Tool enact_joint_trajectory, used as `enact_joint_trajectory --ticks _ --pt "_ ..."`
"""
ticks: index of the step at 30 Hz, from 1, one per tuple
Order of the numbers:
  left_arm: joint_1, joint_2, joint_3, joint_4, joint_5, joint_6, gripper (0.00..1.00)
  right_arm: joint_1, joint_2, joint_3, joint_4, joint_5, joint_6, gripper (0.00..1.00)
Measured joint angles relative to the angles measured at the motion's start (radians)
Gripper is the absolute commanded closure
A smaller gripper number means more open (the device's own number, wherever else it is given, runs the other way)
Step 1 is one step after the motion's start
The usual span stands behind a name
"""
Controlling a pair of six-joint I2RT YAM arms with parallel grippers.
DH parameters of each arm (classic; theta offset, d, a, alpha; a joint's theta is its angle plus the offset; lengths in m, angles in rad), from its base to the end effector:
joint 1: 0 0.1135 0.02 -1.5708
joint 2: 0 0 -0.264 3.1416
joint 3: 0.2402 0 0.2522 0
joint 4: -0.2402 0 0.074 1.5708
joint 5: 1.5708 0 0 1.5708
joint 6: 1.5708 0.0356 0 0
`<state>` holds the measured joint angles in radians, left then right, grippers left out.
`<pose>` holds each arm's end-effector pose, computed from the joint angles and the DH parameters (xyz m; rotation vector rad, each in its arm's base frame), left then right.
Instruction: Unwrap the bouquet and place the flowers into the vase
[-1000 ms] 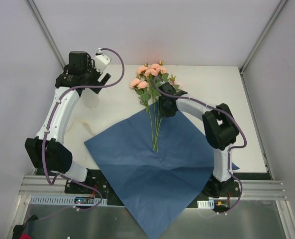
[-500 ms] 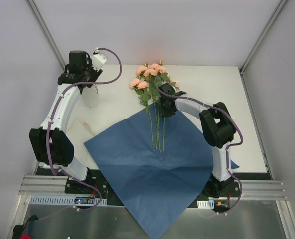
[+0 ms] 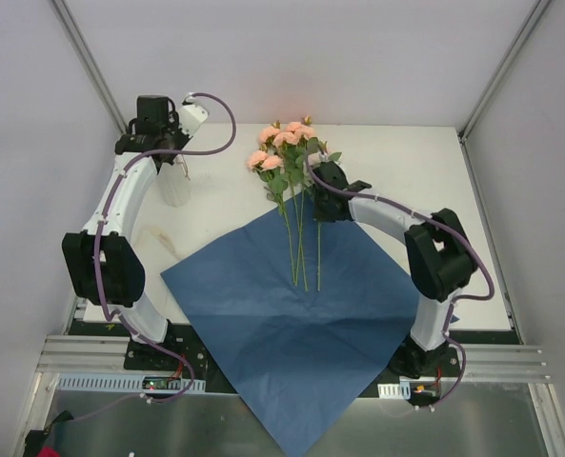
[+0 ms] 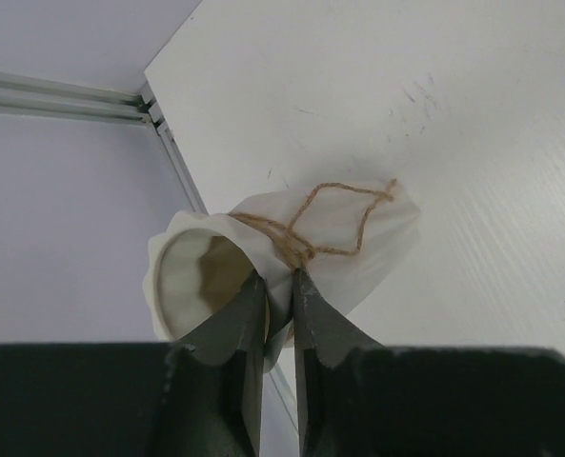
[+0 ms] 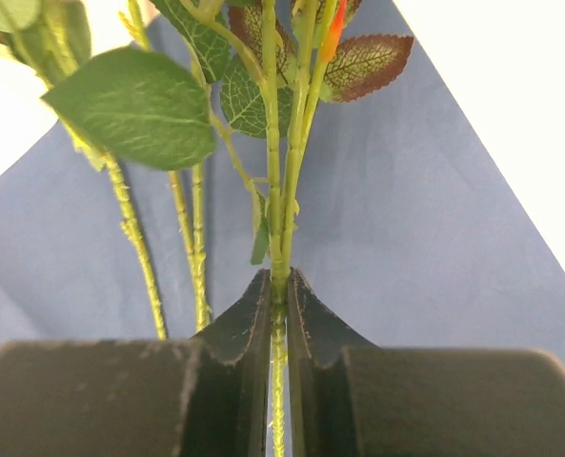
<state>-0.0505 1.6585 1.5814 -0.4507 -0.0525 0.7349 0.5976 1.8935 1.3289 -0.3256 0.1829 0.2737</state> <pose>0.3862 -0.0177 0.3623 0.7862 1.9821 0.4638 0.3437 0.2261 0.1988 -0.3160 2.4269 0.1621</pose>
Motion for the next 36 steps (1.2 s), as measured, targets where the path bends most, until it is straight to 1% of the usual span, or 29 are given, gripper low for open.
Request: enact_joint_trajectory --ticks 10,15,17,20,24,28,32,36 --pt "0.0 0.038 0.081 -0.094 0.051 -0.006 1.0 0.003 -0.28 -0.097 0.049 0.042 -0.01 0.99" --pt "-0.01 0.016 0.077 -0.132 0.085 -0.028 1.0 0.004 -0.364 -0.1 0.069 0.057 -0.034 0.99" --pt "-0.024 -0.021 0.038 -0.135 0.095 -0.038 1.0 0.005 -0.378 -0.1 0.076 0.069 -0.045 0.99" --pt "-0.076 -0.093 -0.03 -0.156 0.102 -0.057 1.0 0.005 -0.385 -0.101 0.082 0.081 -0.059 0.99" --pt "-0.204 -0.198 -0.111 -0.187 0.103 -0.097 1.0 0.005 -0.389 -0.103 0.084 0.09 -0.075 0.99" --pt "-0.297 -0.245 -0.131 -0.191 0.135 -0.136 1.0 0.005 -0.393 -0.106 0.086 0.091 -0.083 0.99" --pt "-0.309 -0.253 -0.158 -0.154 0.144 -0.146 1.0 0.005 -0.419 -0.137 0.095 0.094 -0.088 0.99" --pt "-0.319 -0.318 -0.27 -0.043 0.113 -0.117 1.0 0.005 -0.441 -0.156 0.102 0.098 -0.095 0.99"
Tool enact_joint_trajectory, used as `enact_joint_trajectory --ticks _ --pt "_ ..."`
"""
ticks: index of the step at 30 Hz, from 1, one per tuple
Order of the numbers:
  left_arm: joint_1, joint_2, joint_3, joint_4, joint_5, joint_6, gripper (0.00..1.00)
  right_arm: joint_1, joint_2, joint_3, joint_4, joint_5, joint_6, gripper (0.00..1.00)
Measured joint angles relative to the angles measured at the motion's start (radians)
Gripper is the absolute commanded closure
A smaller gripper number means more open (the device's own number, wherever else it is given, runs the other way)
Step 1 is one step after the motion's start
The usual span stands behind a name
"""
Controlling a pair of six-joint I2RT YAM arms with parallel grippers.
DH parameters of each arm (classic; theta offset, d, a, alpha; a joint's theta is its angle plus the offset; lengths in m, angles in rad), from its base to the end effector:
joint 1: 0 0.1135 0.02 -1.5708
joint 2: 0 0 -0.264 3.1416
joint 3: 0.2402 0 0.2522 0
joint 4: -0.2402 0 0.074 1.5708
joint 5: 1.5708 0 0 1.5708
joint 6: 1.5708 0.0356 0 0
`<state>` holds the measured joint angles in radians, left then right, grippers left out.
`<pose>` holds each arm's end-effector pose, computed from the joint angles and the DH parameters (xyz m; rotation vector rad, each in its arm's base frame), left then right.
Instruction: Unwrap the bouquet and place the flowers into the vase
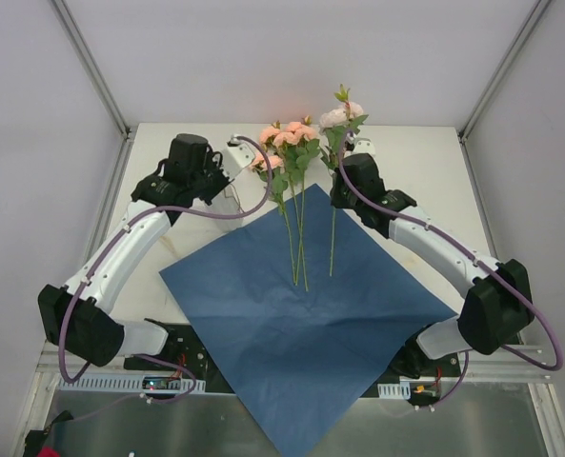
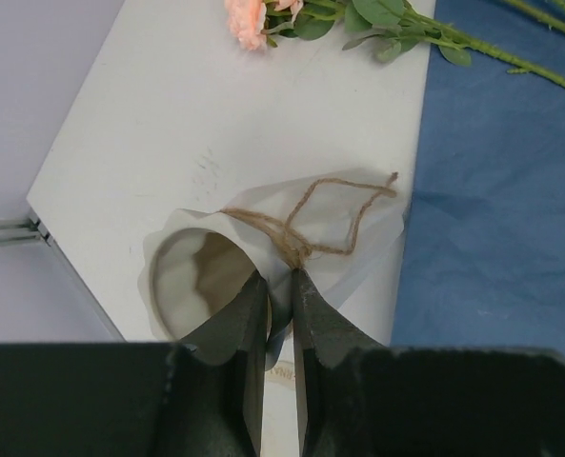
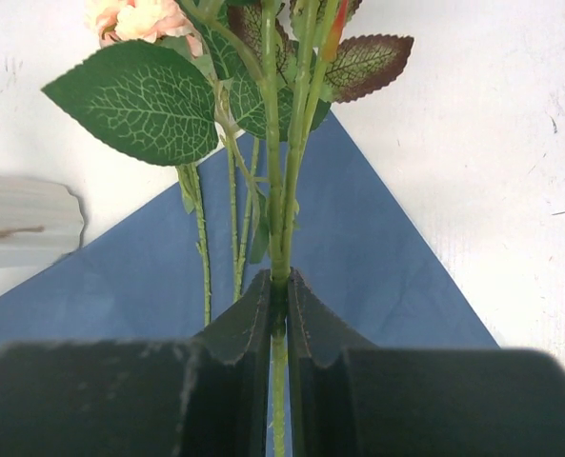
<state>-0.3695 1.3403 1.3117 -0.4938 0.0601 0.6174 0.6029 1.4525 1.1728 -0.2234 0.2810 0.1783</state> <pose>0.2801 -0.1108 0.3688 1.0234 1.8261 0.0872 0.2821 0.1822 0.3135 -0.2645 2.0409 0.1933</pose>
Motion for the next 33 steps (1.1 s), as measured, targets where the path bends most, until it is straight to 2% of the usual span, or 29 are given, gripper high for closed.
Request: enact_joint_trajectory --ticks 4,13,15,16,17,18,22,25,33 --pt "-0.033 -0.037 -0.055 0.04 -0.044 0.044 1.0 0.0 -0.004 -0.007 0.015 0.0 -0.003 0.99" --pt "-0.043 0.002 -0.075 0.137 -0.101 0.155 1.0 0.018 -0.007 -0.026 0.045 0.003 -0.003 0.99" --pt "-0.044 0.014 -0.072 0.151 -0.108 0.166 0.84 0.022 -0.009 -0.026 0.048 0.004 -0.003 0.99" --pt "-0.044 0.019 -0.07 0.157 -0.114 0.17 0.68 0.023 -0.011 -0.026 0.05 0.005 -0.003 0.99" --pt "-0.044 0.024 -0.068 0.16 -0.117 0.175 0.45 0.024 -0.014 -0.026 0.053 0.007 -0.003 0.99" --pt "-0.044 0.027 -0.065 0.162 -0.118 0.185 0.37 0.024 -0.017 -0.026 0.055 0.008 -0.003 0.99" --pt "-0.043 0.028 -0.056 0.172 -0.122 0.192 0.26 0.026 -0.031 -0.026 0.056 0.01 -0.004 0.99" --pt "-0.043 0.028 -0.046 0.174 -0.124 0.189 0.13 0.026 -0.037 -0.025 0.056 0.01 -0.003 0.99" --pt "-0.043 0.024 -0.002 0.172 -0.125 0.164 0.14 0.034 -0.044 -0.014 0.051 0.011 -0.005 0.99"
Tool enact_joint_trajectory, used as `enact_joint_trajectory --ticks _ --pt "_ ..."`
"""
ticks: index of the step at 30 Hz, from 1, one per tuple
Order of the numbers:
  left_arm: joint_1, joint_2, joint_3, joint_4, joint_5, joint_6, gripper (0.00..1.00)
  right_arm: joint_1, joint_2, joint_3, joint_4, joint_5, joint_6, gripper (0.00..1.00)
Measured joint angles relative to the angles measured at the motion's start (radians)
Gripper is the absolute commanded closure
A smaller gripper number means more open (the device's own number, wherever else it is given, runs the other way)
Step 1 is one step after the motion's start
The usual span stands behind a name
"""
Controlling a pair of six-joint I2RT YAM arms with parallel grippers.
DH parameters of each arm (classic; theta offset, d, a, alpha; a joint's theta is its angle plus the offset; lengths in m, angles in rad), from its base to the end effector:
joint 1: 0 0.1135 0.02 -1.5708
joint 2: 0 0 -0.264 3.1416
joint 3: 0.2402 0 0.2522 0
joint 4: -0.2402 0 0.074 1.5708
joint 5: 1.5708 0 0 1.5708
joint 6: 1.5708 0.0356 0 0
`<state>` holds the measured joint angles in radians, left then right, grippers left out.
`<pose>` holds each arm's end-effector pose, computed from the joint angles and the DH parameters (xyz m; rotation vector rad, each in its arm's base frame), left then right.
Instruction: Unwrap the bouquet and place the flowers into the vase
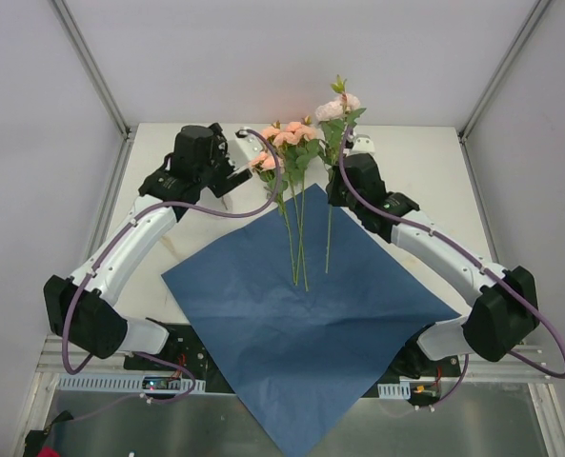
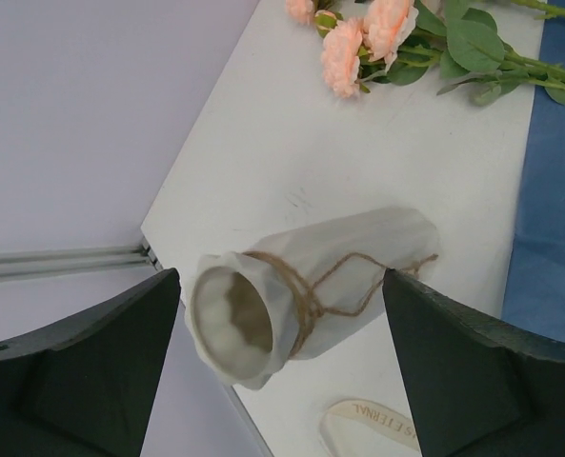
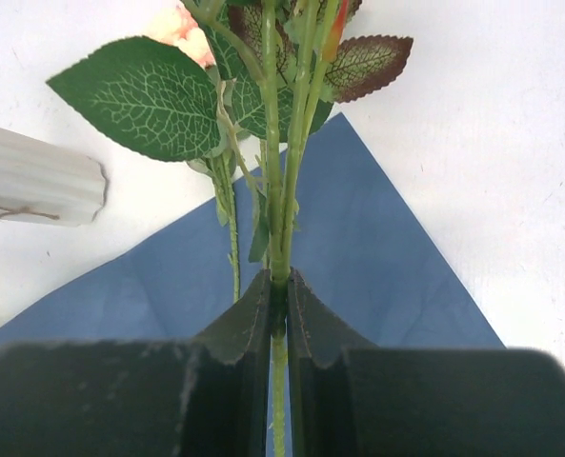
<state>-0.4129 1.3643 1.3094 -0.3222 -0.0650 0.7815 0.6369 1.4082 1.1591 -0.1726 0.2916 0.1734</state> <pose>0.2900 -0.1245 0.3780 1.0658 1.6443 0.3066 0.2698 0.1869 0.3275 -0.2705 1.9627 0.2371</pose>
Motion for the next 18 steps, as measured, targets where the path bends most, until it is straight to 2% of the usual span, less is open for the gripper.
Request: enact_joint_trajectory --ticks 6,11,15,18 --pt "0.002 -0.024 0.007 -0.016 0.0 -0.023 0.16 0.003 -0.003 0.056 -0.012 0.004 -0.009 0.99" --pt "0.033 -0.023 0.047 -0.06 0.011 -0.106 0.12 0.018 -0.017 0.102 -0.016 0.017 -0.04 0.99" --pt "0.146 -0.01 0.247 -0.135 0.045 -0.278 0.01 0.046 -0.018 0.174 0.014 0.024 -0.095 0.99" --pt "0.234 -0.026 0.364 -0.147 0.07 -0.387 0.01 0.061 0.017 0.278 0.106 -0.021 -0.166 0.99"
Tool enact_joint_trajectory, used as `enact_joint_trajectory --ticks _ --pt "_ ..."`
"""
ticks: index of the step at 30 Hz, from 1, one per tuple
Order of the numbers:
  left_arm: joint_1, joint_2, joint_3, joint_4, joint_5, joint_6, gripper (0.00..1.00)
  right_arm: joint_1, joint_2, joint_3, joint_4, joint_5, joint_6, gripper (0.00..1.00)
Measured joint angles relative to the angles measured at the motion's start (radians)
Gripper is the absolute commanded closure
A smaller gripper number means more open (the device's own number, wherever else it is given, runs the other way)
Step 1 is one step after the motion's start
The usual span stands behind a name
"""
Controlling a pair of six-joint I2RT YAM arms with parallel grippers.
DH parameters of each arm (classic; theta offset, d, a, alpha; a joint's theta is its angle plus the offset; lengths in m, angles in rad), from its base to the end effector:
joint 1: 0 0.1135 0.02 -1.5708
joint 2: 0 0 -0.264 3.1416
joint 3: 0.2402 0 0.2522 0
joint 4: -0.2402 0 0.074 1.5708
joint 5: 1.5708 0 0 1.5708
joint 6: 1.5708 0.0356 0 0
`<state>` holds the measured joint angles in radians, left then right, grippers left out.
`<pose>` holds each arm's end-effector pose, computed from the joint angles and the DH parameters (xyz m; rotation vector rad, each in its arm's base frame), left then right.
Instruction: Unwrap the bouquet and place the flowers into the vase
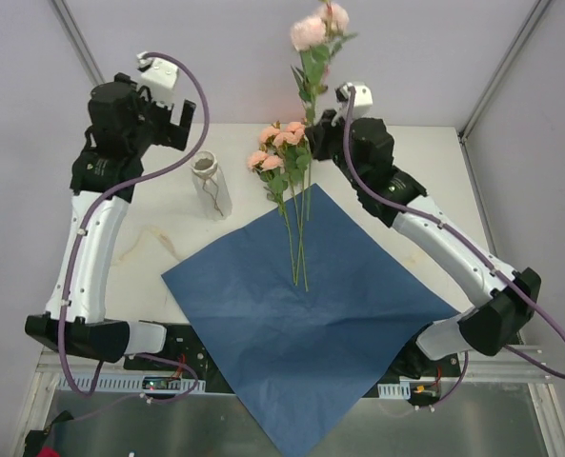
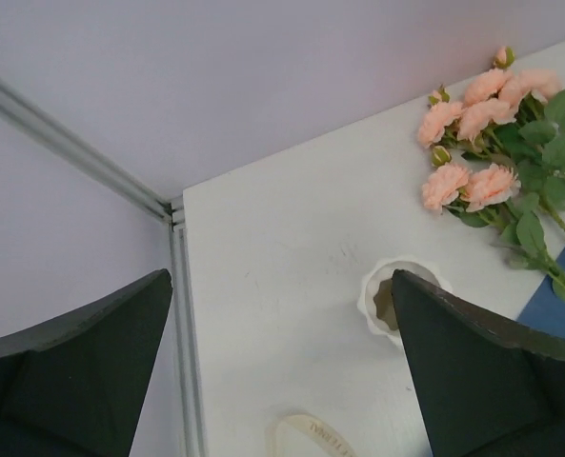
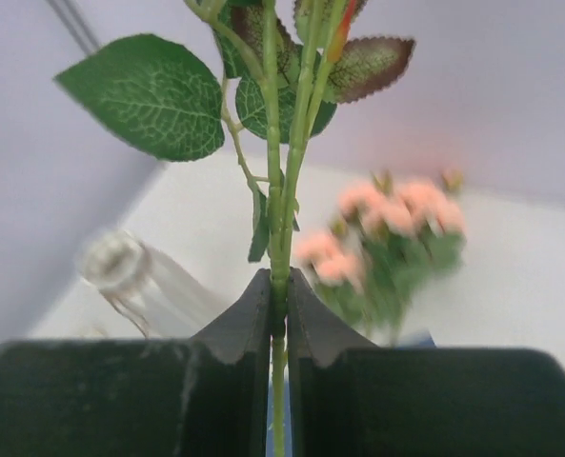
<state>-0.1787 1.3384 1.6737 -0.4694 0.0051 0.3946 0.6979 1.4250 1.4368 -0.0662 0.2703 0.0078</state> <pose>0.2749 -0.0498 0.4930 0.4864 1.6366 0.1565 0.2620 0.2074 0.4317 -0.3515 1.5946 0.3234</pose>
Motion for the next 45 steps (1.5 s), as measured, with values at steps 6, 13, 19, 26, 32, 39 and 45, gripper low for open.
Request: enact_joint_trajectory --ticks 6,13,19,26,32,39,45 --pt "0.066 -0.147 -0.069 -0.051 0.022 -0.111 0.01 0.014 0.246 0.242 0.489 -0.296 -0.12 0.99" --pt "0.214 -0.235 -0.314 -0.117 0.057 -0.196 0.01 0.062 0.762 0.846 0.712 -0.509 -0.111 1.0" --pt "0.37 -0.206 -0.427 -0.156 0.131 -0.225 0.01 0.11 0.845 0.839 0.777 -0.539 -0.101 1.0" --pt "0.423 -0.119 -0.469 -0.161 0.205 -0.22 0.01 0.141 0.83 0.677 0.892 -0.564 -0.098 1.0" --pt "0.423 -0.106 -0.478 -0.16 0.253 -0.219 0.01 0.143 0.803 0.517 0.9 -0.58 -0.104 0.88" --pt "0.423 -0.114 -0.478 -0.157 0.275 -0.219 0.01 0.145 0.732 0.403 0.818 -0.57 -0.108 0.35" --pt "0.423 -0.128 -0.478 -0.157 0.28 -0.22 0.01 0.148 0.676 0.462 0.552 -0.539 -0.14 0.04"
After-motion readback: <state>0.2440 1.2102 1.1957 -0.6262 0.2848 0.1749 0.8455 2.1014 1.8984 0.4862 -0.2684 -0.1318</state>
